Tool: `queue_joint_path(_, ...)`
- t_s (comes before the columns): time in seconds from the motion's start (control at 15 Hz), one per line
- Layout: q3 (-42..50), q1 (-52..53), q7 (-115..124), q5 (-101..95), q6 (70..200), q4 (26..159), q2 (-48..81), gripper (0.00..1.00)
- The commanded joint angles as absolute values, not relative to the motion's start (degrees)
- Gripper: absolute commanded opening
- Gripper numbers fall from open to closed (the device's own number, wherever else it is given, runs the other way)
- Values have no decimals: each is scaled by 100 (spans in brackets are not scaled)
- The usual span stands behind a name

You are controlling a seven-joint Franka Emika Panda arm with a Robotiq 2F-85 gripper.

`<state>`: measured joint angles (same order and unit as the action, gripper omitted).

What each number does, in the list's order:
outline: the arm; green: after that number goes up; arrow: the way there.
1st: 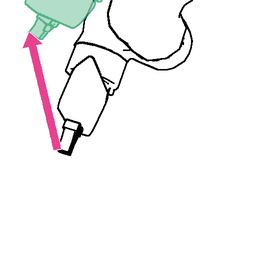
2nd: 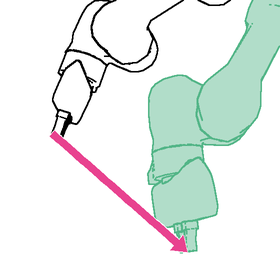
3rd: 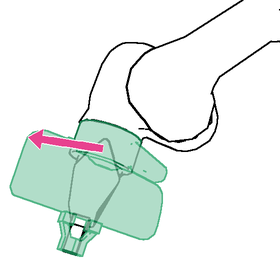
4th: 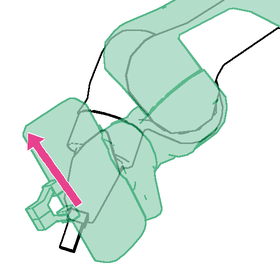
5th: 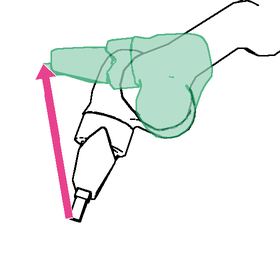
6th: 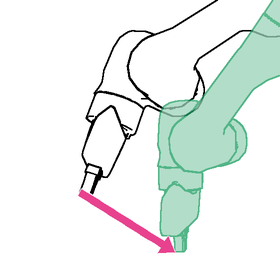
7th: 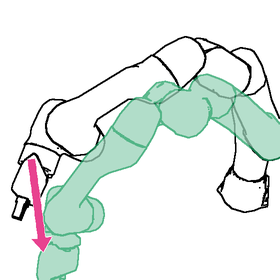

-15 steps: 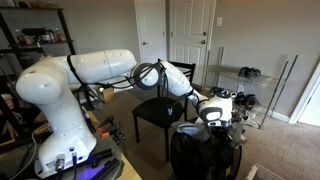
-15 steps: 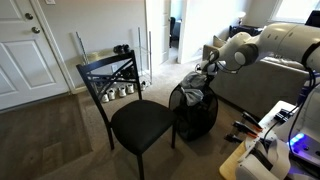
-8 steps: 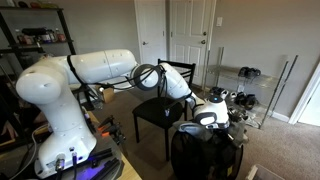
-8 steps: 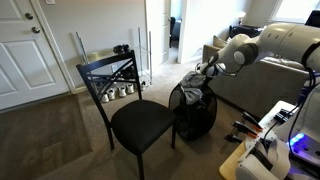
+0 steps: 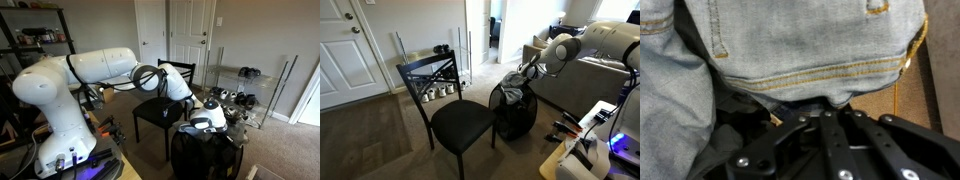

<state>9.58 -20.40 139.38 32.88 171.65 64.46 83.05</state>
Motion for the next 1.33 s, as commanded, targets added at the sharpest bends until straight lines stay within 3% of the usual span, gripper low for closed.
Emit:
queue_joint_path(0.0,874,-2146,13396,3334,17506,7675,7374,4)
queue_joint_path(0.6,828,-2175,13016,3294,17805,8727,6522,4)
queue_joint_path(1.27,-1061,-3409,9542,3122,17754,10067,5580,4)
